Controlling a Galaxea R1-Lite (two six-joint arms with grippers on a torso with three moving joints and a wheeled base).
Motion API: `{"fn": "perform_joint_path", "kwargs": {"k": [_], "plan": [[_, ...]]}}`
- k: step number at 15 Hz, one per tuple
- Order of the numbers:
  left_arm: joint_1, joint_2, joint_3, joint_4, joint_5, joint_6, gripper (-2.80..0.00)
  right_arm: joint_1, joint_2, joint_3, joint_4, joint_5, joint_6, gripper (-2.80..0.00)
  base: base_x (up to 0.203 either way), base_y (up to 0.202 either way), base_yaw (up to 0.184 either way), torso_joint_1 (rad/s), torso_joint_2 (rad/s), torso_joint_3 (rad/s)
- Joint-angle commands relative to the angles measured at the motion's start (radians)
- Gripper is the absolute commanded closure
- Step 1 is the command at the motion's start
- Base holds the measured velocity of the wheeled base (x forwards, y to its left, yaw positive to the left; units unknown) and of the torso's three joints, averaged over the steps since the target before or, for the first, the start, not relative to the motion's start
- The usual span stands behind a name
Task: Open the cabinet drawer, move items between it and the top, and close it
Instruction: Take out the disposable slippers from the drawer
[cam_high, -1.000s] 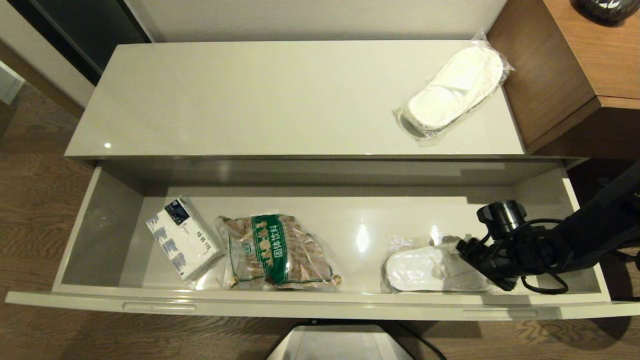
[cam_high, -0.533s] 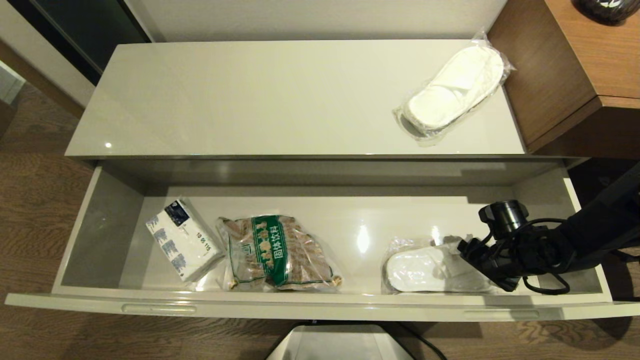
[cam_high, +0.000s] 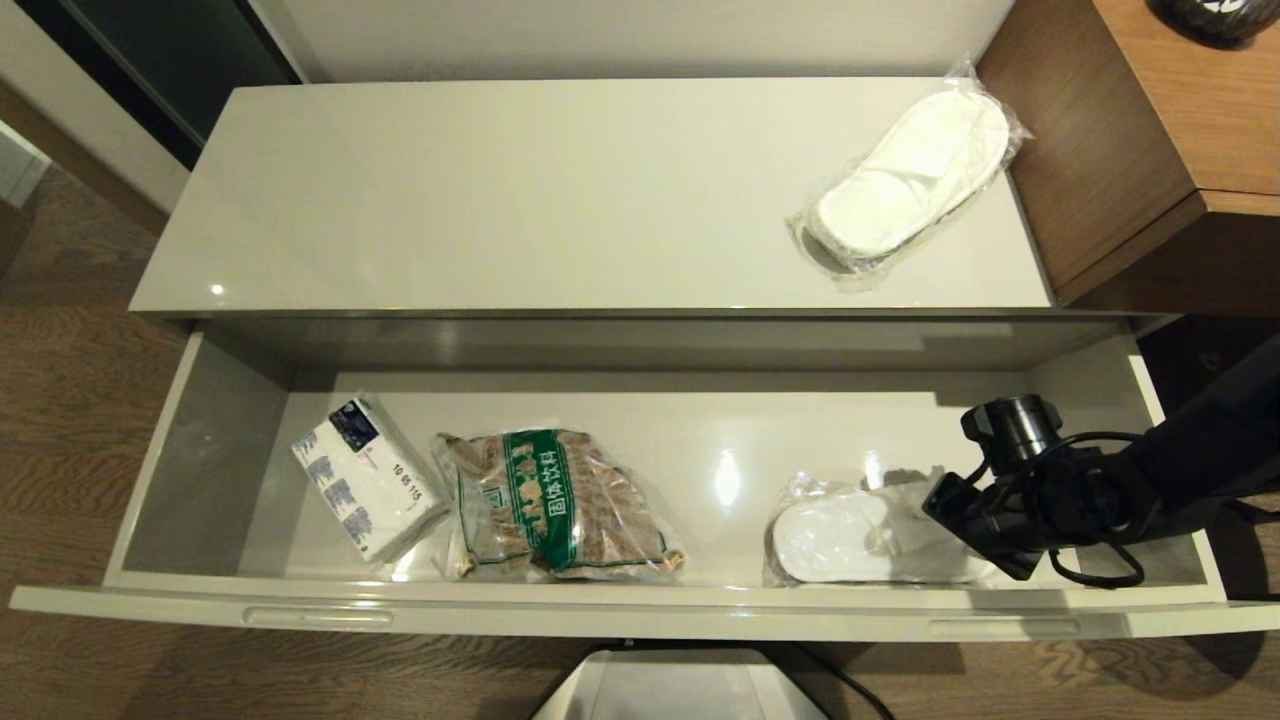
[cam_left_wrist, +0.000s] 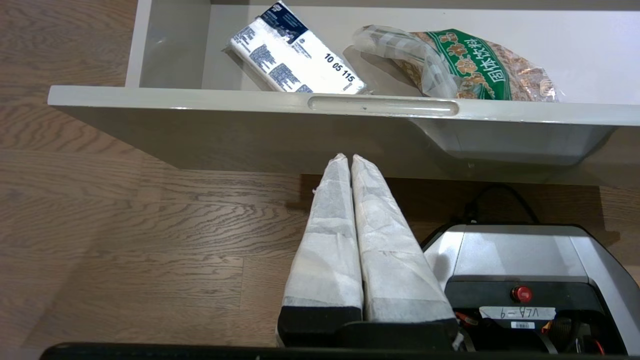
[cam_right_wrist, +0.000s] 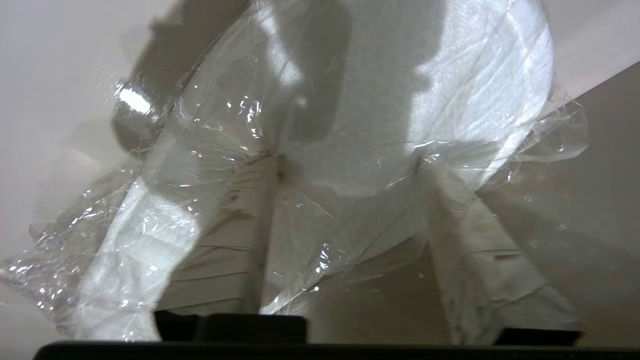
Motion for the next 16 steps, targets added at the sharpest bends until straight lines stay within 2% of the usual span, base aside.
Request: {"fn": "perform_joint_path", "kwargs": {"k": [1,5,11,16], "plan": [[0.0,0.0,0.0,0.0,0.0,0.0,0.0,0.004,-0.037,0.001,-0.009,0.0,0.004,0.0,0.0,0.0,0.0,0.0,0.0,0.0],[0.0,0.0,0.0,0.0,0.0,0.0,0.0,0.03,-0.146,0.008,0.014,0.002,0.0,0.0,0.0,0.0,0.0,0.0,0.0,0.0],[0.0,0.0,0.0,0.0,0.0,0.0,0.0,0.073,-0.299,0.015,0.124,0.004,0.0,0.0,0.0,0.0,0.0,0.0,0.0,0.0],[0.0,0.0,0.0,0.0,0.0,0.0,0.0,0.152,-0.562,-0.094,0.437,0.0,0.01,0.0,0.0,0.0,0.0,0.0,0.0,0.0]]}}
